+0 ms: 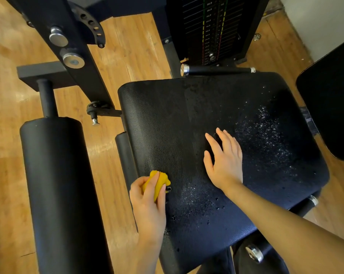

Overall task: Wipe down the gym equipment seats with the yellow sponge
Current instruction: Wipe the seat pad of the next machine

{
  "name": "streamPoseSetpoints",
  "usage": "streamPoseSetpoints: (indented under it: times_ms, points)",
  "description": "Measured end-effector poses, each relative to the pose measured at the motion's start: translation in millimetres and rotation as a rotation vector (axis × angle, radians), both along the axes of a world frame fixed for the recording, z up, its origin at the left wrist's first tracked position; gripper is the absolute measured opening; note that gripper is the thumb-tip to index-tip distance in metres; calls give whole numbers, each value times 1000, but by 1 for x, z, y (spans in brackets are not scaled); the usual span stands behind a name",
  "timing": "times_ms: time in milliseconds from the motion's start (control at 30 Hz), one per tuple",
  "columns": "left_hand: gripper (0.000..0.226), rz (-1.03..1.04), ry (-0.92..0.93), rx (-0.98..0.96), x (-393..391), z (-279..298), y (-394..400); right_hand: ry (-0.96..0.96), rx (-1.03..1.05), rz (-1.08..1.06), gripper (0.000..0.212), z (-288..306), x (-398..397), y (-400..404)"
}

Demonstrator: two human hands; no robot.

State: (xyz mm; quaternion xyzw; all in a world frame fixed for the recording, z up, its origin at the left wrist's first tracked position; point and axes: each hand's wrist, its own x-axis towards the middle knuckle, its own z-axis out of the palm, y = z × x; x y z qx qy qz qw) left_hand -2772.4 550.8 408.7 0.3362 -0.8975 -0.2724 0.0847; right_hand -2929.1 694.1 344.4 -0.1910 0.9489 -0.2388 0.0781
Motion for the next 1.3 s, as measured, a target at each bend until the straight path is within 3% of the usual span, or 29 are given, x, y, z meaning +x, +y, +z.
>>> streamPoseSetpoints:
  times_ms: [367, 600, 700, 867, 967, 1100, 1300]
  points:
    - [31, 68, 76, -30, -79, -9, -42, 2, 4, -7, 49, -1, 0, 0]
    - [40, 122, 100, 83, -15, -5, -9, -13, 16, -7, 50, -1, 0, 0]
    - [34, 140, 89, 61, 7, 4, 6, -12, 8, -8, 49, 0, 0, 0]
    - [31, 144, 49, 135, -12, 3, -9, -13, 12, -8, 48, 0, 0, 0]
    - [34, 101, 55, 0, -42, -2, -33, -15, 12, -12, 47, 0, -1, 0]
    - [33, 151, 60, -11, -66, -12, -54, -2, 26, -9, 47, -1, 0, -1]
    - [39, 153, 94, 48, -29, -12, -35, 0, 22, -9, 48, -1, 0, 0]
